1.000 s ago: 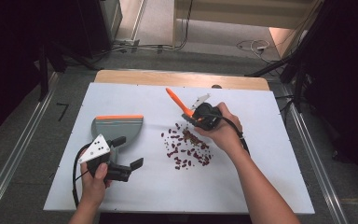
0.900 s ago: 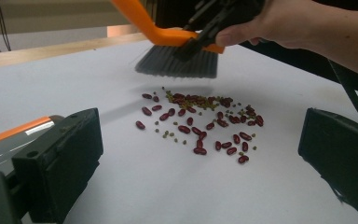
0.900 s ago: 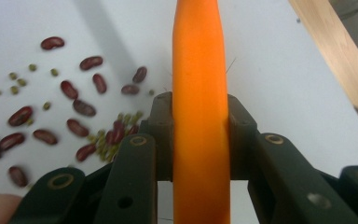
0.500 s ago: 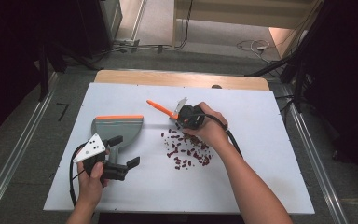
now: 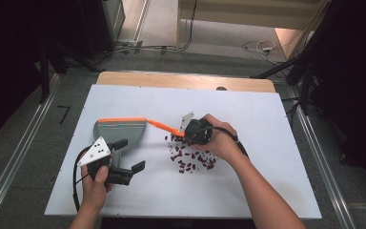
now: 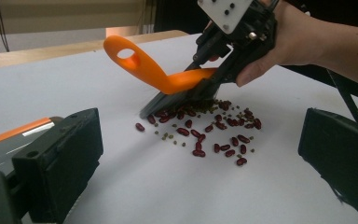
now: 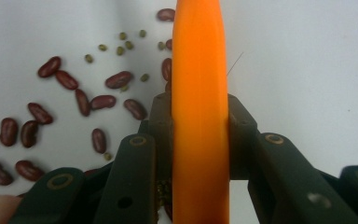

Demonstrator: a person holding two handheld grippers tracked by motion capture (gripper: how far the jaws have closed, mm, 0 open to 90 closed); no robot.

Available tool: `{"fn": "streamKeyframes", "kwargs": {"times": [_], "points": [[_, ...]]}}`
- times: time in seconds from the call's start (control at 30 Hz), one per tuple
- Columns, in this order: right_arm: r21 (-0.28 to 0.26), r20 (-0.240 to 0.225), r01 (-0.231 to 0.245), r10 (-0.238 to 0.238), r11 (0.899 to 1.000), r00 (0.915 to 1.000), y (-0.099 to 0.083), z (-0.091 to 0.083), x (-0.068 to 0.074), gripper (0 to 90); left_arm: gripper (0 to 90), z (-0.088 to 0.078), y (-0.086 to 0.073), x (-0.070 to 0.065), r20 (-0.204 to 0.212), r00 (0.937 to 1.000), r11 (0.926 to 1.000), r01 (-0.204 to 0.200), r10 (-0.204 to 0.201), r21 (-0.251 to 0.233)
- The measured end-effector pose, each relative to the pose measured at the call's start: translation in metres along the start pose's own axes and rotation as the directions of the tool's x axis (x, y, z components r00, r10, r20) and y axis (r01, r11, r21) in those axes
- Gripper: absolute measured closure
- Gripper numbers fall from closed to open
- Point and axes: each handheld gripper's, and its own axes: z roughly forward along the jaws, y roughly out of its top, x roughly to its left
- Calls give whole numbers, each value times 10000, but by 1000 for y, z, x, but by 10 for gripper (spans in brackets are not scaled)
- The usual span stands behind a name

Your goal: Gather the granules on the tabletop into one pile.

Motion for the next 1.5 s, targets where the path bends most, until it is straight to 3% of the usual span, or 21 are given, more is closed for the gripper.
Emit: {"fn": "streamKeyframes", "kwargs": {"times": [0.2,0.33,0.57,0.67,0.8,1.0,1.13,1.2,1.23,1.27,1.33,1.37,1.4,1.47,1.5], "points": [[-47,-355,99,-101,9999,9993,0,-10,3,687,3,0,0,1,9,10000,10000,24,-24,-72],[-304,6,1,-1,9995,10000,3,-14,-1,688,3,1,0,1,7,10000,10000,5,-5,-11],[-707,781,415,-359,9966,9963,22,2,-5,687,3,1,0,0,22,10000,10000,-64,64,16],[-566,232,779,-767,9954,9968,28,10,1,687,3,-2,0,3,-59,10000,10000,-12,11,-53],[-337,-27,1152,-1154,9928,9933,27,7,10,687,4,-4,-1,5,-111,9999,10000,26,-27,-55],[-521,-675,1375,-1408,9891,9877,20,-1,16,687,3,-5,1,4,-127,9999,9999,28,-29,-111],[-669,-793,1392,-1444,9880,9863,15,-7,21,687,3,-4,1,3,-112,9999,9999,1,-2,-122],[-797,-522,1221,-1265,9893,9906,14,-12,21,687,3,-4,1,3,-124,9999,9999,-21,20,-122],[-968,-383,686,-726,9929,9966,14,-20,21,687,3,-4,1,3,-150,9999,9999,-25,23,-144],[-968,-383,686,-726,9929,9966,14,-20,21,687,3,-5,1,4,-216,9998,9998,-60,57,-163],[-1269,-484,-351,291,9913,9984,17,-30,20,686,3,-8,1,6,-343,9994,9997,-44,35,-247],[-1369,-954,-1202,1077,9833,9896,20,-34,20,687,3,-9,1,7,-385,9993,9995,-15,2,-327],[-1452,-1645,-2049,1806,9680,9697,23,-39,20,686,3,-10,1,8,-446,9990,9994,6,-22,-356],[-1481,-2330,-2794,2411,9487,9421,30,-43,23,687,3,-13,1,11,-534,9985,9990,52,-76,-436],[-1430,-2317,-2941,2570,9450,9382,35,-44,28,687,3,-15,1,12,-580,9982,9989,89,-116,-462]]}}
